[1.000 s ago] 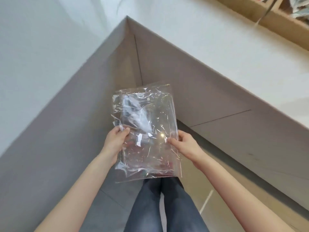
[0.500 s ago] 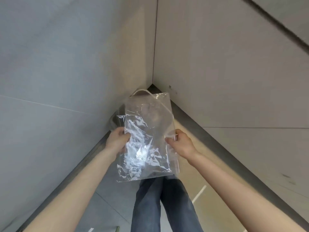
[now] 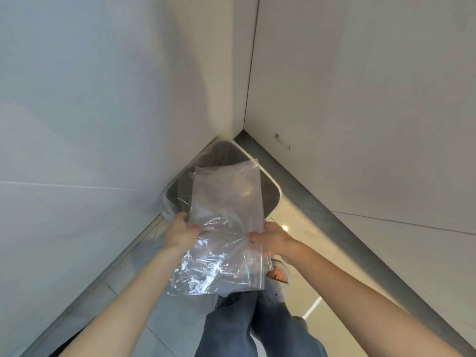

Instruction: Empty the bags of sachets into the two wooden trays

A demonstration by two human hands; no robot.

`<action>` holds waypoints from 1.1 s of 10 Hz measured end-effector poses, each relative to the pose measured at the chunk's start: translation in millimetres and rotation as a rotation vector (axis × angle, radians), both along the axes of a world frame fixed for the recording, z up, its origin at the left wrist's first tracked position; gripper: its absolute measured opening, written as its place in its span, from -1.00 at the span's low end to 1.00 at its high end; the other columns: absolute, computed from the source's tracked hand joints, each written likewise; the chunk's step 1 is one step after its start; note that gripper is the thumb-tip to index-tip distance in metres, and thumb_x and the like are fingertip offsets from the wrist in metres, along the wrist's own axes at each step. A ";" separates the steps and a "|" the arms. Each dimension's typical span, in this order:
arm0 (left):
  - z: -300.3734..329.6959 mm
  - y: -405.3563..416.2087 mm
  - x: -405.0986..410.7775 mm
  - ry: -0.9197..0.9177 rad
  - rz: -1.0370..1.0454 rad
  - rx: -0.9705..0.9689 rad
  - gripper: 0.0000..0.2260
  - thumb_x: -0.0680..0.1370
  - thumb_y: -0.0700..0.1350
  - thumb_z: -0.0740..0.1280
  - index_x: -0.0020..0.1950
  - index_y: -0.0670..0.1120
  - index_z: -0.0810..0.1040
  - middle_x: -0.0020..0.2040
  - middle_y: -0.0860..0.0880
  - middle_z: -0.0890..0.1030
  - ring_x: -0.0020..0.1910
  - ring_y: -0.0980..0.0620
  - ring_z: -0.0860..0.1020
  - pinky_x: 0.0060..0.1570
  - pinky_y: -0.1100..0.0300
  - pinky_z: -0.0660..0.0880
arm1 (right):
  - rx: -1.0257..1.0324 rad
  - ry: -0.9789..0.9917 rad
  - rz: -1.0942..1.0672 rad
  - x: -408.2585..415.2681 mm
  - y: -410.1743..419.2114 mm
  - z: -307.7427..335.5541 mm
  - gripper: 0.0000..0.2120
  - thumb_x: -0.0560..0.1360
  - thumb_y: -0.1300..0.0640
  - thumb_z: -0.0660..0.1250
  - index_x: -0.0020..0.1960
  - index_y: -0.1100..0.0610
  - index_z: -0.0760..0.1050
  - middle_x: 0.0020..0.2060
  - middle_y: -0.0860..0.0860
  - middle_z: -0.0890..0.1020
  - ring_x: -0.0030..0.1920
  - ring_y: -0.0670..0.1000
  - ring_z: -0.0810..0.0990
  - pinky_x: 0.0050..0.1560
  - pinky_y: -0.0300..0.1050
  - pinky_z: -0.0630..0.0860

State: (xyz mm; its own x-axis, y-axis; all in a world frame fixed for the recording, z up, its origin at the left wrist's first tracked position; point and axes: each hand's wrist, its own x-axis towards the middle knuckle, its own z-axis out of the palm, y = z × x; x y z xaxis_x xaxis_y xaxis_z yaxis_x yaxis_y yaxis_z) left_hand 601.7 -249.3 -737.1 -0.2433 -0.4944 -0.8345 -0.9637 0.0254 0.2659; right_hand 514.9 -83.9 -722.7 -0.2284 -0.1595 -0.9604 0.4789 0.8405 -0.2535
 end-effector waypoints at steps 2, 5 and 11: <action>8.4 -3.5 13.2 -0.089 -0.092 -0.053 -0.58 0.44 -0.24 0.24 0.30 -0.16 0.32 0.05 -0.27 0.59 0.00 -0.22 0.56 -0.11 0.12 0.43 | -0.020 -0.217 -0.107 16.9 -0.4 14.2 -0.65 0.52 0.16 0.23 0.26 0.28 0.40 -0.11 0.06 0.62 -0.32 -0.12 0.52 -0.34 -0.32 0.51; 23.8 -3.8 0.8 0.025 -0.225 -0.081 -0.42 0.50 -0.13 0.27 0.46 -0.17 0.11 0.42 -0.24 0.27 0.38 -0.19 0.30 0.34 0.03 0.27 | -0.030 -0.005 0.035 -8.8 4.4 29.8 -0.56 0.56 0.00 0.13 0.38 0.17 0.25 0.32 0.09 0.43 0.31 0.11 0.41 0.25 -0.11 0.37; 218.8 34.2 -42.6 0.067 -1.032 -0.164 -0.50 0.54 0.04 0.11 0.45 -0.07 0.15 0.47 -0.07 0.25 0.44 -0.09 0.22 0.41 -0.04 0.16 | 0.064 0.385 0.549 -8.7 37.1 206.4 -0.39 0.49 -0.08 0.14 0.46 0.10 0.09 0.46 0.10 0.24 0.50 0.13 0.06 0.43 0.11 0.10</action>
